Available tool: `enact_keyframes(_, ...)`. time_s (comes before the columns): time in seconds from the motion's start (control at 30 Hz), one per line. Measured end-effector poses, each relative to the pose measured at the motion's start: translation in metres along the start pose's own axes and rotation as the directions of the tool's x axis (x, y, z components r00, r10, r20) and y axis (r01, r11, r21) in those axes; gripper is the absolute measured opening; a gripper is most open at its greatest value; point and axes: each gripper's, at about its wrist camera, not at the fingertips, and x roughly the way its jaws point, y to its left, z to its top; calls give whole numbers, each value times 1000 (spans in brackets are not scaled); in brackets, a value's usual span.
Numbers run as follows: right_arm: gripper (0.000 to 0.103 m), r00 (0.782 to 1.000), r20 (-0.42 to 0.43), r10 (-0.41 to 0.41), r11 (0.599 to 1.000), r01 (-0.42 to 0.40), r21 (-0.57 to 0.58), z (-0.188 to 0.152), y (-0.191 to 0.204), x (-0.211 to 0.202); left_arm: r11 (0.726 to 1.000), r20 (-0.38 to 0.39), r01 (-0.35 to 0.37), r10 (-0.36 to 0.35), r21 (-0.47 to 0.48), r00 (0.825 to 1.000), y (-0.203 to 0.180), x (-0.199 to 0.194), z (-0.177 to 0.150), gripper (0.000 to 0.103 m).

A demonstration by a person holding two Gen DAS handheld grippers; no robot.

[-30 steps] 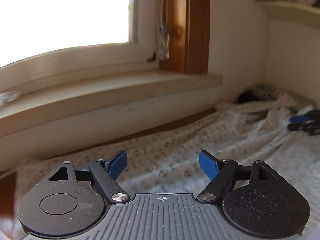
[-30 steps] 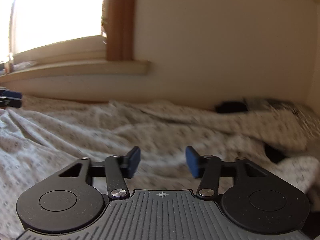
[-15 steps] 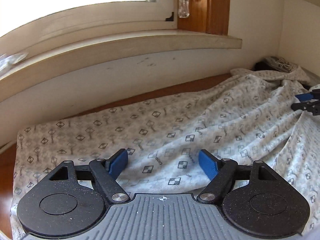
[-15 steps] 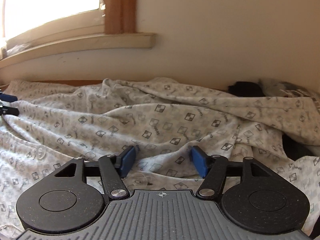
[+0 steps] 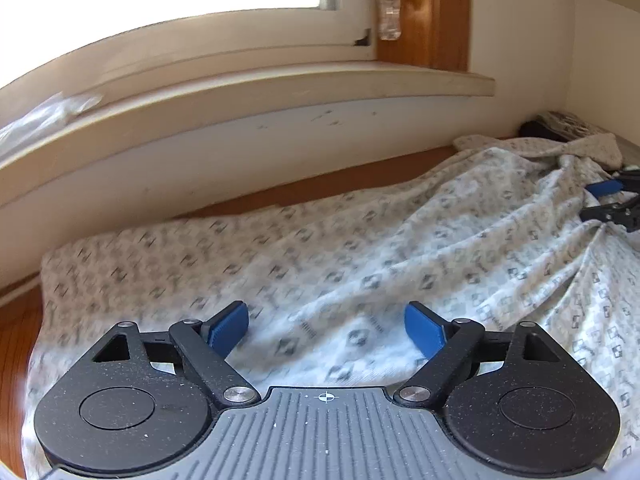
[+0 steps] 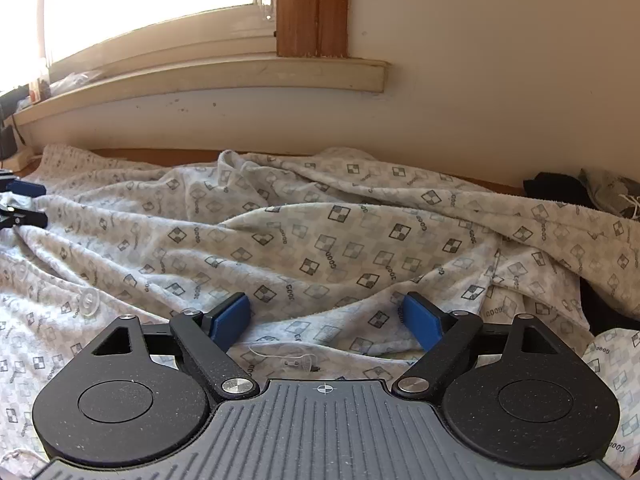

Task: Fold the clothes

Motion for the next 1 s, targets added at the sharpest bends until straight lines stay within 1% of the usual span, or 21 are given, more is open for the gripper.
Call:
enact_keyframes(0.03,84,1000,0,1,1000,-1,0,0,0,0,1000,8,12,-12,16,1000,-2,0,7,88)
enact_keyframes(0.13,84,1000,0,5,1000,-5,1,1,0,0,996,69,48,-53,73,996,-10,1,36,87)
enact_keyframes(0.17,84,1000,0,6,1000,-6,2,1,1,0,993,85,65,-74,97,994,-14,6,47,85)
enact_keyframes(0.2,84,1000,0,7,1000,-7,2,1,1,0,988,87,86,-97,126,992,-19,13,57,77)
enact_keyframes(0.23,84,1000,0,9,1000,-9,2,1,1,0,983,85,106,-120,153,989,-24,21,67,72)
enact_keyframes(0.3,85,1000,1,14,1000,-14,7,1,-1,0,970,45,153,-164,187,985,-32,45,83,56)
enact_keyframes(0.33,85,1000,2,16,1000,-16,8,1,-1,0,963,24,183,-191,198,981,-35,58,89,50)
enact_keyframes(0.37,85,1000,2,16,1000,-16,8,1,0,0,962,9,192,-197,194,980,-37,69,92,44)
enact_keyframes(0.43,85,1000,2,15,1000,-15,7,2,1,1,960,-21,209,-209,185,978,-41,90,97,44)
enact_keyframes(0.53,85,1000,3,16,1000,-16,7,2,1,1,960,-42,236,-232,152,972,-44,116,105,44)
enact_keyframes(0.6,85,1000,4,22,1000,-22,12,2,0,1,954,-44,260,-256,150,966,-46,125,107,44)
enact_keyframes(0.7,86,999,8,34,999,-34,22,2,-2,1,951,-47,261,-257,166,965,-49,130,110,43)
enact_keyframes(0.73,86,999,8,37,999,-37,24,2,-2,1,950,-48,260,-256,172,966,-50,132,110,41)
enact_keyframes(0.77,86,999,9,39,999,-39,26,2,-3,0,947,-47,263,-259,184,965,-51,131,110,18)
enact_keyframes(0.8,86,999,10,41,999,-41,27,2,-3,0,947,-44,257,-254,194,966,-52,130,110,4)
enact_keyframes(0.83,86,999,12,42,999,-42,27,2,-3,0,960,-27,200,-199,198,980,-54,128,111,4)
enact_keyframes(0.87,86,999,15,43,999,-43,26,2,-3,-1,970,23,133,-140,206,990,-56,123,113,3)
enact_keyframes(0.9,86,999,23,40,999,-41,24,2,-2,-2,975,73,65,-81,211,994,-57,117,114,3)
enact_keyframes(0.93,86,999,33,37,999,-38,22,1,-2,-4,978,117,5,-30,210,993,-59,112,115,3)
enact_keyframes(1.0,86,998,54,23,999,-24,23,1,-2,-8,982,145,-11,-18,191,989,-59,104,116,4)
